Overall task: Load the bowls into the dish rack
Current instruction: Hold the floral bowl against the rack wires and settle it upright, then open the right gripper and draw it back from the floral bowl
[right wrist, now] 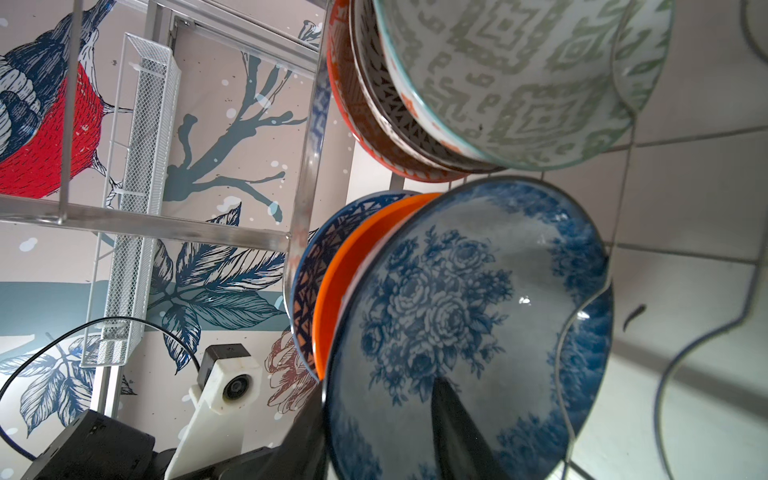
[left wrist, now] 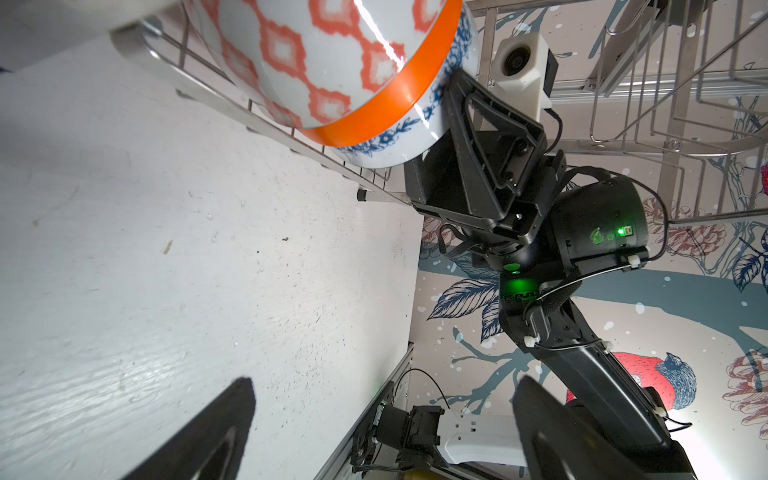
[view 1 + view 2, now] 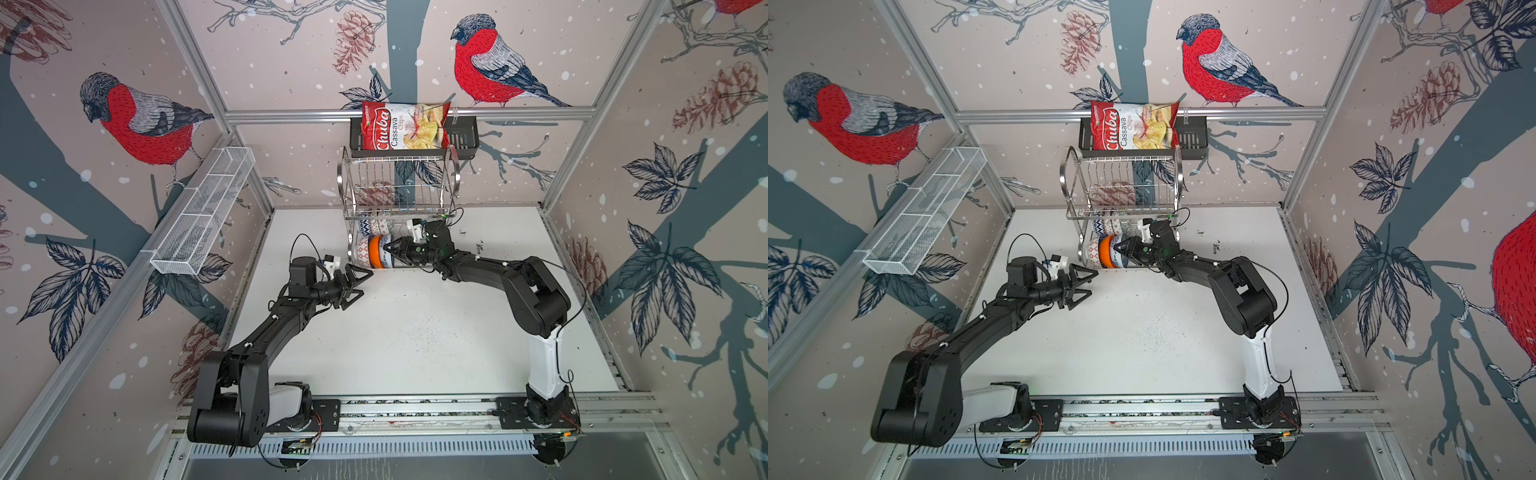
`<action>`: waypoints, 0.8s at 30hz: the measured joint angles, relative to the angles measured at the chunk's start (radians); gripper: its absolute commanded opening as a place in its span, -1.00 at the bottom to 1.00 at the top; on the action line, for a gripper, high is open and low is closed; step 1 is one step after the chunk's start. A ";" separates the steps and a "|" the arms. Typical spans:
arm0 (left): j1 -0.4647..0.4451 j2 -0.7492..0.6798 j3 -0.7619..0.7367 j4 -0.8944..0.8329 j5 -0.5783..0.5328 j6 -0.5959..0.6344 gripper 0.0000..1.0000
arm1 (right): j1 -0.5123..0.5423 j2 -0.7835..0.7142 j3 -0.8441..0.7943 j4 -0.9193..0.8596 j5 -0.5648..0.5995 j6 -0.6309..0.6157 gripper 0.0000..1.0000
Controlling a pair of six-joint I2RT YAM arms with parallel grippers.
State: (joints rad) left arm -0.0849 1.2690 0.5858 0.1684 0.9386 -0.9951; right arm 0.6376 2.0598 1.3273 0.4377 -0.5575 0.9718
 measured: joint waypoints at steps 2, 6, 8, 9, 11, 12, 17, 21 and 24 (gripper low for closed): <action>0.000 0.000 0.000 0.000 0.000 0.000 0.94 | 0.000 0.000 0.000 0.000 0.000 0.000 -0.19; 0.000 0.000 0.000 0.000 0.000 0.000 0.94 | 0.000 0.000 0.002 0.000 0.000 0.002 -0.17; 0.000 0.000 0.000 0.000 0.000 0.000 0.94 | 0.000 0.000 0.002 0.000 0.000 0.003 -0.16; 0.000 0.000 -0.001 0.000 0.000 0.000 0.94 | 0.000 0.000 0.002 0.000 0.000 0.003 -0.15; 0.000 0.000 -0.001 0.000 0.000 0.000 0.94 | 0.000 -0.001 0.002 0.000 0.000 0.003 -0.14; 0.000 0.000 -0.001 0.000 0.000 0.000 0.94 | 0.001 -0.002 0.002 0.000 0.000 0.003 -0.14; 0.000 0.000 -0.002 0.001 0.000 -0.001 0.94 | 0.005 -0.019 0.002 -0.001 0.000 0.003 -0.11; 0.000 -0.001 -0.003 0.001 0.000 -0.002 0.94 | 0.011 -0.046 -0.011 -0.001 0.001 0.003 -0.10; 0.000 -0.004 -0.003 0.002 0.001 -0.002 0.94 | 0.013 -0.072 -0.040 0.003 0.003 0.003 -0.06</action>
State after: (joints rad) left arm -0.0849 1.2648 0.5827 0.1703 0.9394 -0.9970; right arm 0.6510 1.9881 1.2869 0.4412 -0.5545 0.9749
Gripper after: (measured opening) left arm 0.972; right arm 0.459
